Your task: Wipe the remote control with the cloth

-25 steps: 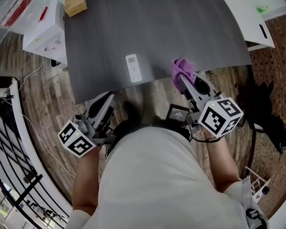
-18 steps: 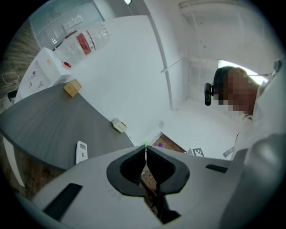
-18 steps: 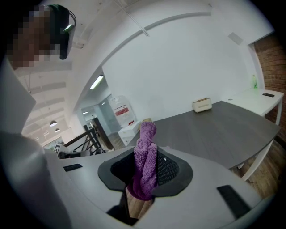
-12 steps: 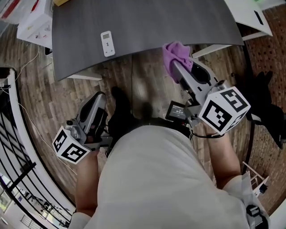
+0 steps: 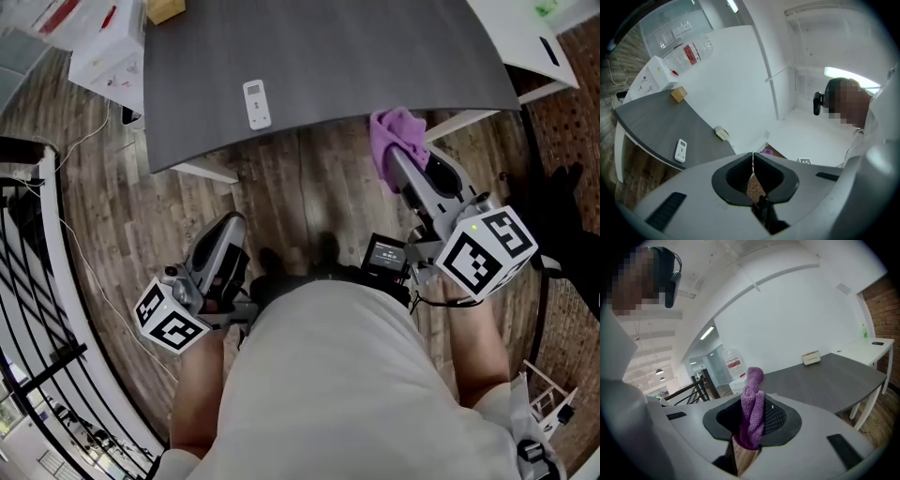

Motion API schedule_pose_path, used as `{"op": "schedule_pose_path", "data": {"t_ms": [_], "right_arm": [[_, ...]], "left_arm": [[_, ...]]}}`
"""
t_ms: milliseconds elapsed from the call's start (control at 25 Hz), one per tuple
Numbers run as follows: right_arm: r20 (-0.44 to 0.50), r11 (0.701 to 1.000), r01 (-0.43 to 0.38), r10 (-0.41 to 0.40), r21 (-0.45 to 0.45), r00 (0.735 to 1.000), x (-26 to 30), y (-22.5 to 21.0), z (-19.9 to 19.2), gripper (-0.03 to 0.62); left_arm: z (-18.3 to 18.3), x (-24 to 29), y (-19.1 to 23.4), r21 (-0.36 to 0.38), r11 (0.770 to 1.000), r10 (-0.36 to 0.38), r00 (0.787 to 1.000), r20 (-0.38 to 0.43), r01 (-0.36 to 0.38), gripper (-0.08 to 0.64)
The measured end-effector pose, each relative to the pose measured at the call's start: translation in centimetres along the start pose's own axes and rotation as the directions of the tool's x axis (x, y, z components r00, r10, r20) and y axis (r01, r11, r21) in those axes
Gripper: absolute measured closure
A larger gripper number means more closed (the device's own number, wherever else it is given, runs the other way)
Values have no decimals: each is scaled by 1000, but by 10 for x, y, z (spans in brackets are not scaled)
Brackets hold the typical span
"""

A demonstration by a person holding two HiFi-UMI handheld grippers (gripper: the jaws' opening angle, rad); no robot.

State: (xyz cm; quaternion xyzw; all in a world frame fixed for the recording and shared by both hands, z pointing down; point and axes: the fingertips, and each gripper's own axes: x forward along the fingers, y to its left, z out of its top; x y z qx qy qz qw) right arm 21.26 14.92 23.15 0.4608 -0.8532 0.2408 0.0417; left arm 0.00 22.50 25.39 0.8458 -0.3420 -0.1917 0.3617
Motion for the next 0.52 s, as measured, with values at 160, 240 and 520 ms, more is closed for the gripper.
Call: {"op": "schedule_pose_path", "data": {"t_ms": [160,240,520], "right_arm": [[11,1000,16,-16,2,1000,14,24,3,492],[17,1000,28,-28,-6,999,20,36,4,492],[46,999,43,-42,-12,998,37,62,7,492]], "left_arm": [[29,-17,2,25,1000,-18,1000,2,18,551],[41,-30,8,32,999,-23,1000,16,23,549],[66,-55,19,66,997,-48,998,39,46,548]]}}
